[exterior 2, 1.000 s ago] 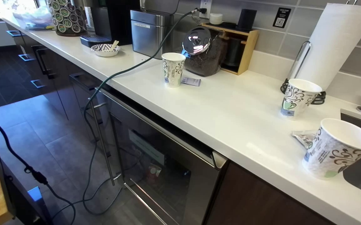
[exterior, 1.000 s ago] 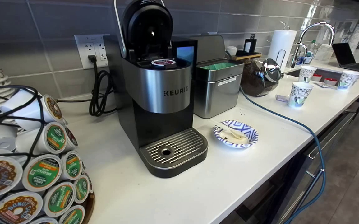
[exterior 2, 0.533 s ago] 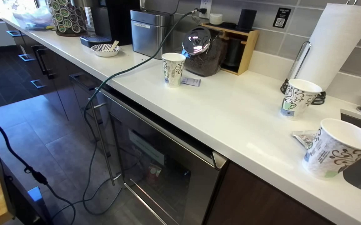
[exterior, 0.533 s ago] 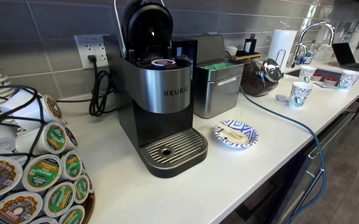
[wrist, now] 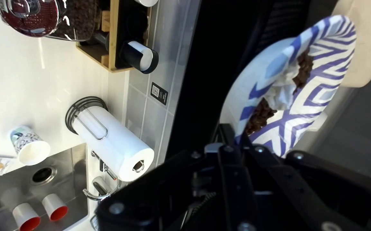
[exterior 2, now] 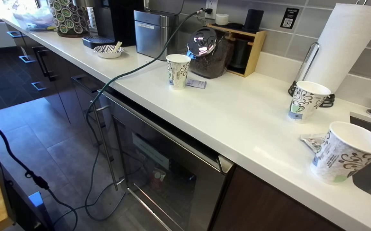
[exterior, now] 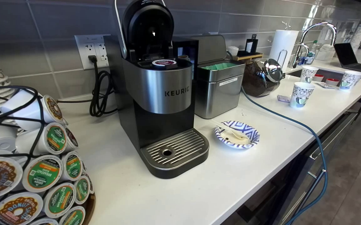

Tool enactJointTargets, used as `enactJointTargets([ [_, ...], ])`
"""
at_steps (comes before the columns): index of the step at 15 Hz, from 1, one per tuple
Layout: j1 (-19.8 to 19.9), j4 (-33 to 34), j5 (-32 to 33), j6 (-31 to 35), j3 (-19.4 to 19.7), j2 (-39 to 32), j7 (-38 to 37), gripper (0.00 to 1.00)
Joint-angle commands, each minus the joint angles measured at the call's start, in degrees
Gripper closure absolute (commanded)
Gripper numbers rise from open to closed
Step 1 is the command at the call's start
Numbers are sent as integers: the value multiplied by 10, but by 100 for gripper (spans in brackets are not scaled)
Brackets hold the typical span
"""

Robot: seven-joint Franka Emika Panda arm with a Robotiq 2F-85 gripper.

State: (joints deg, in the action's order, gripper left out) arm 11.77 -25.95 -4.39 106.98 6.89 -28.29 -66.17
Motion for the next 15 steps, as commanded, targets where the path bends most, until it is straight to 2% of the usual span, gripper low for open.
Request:
enactJointTargets([
  [1,-9,4,21,25,6,-8,-19,99],
  [5,-16,7,38,62,11,-11,-15,99],
  [15,-47,1,54,55,6,-9,54,99],
])
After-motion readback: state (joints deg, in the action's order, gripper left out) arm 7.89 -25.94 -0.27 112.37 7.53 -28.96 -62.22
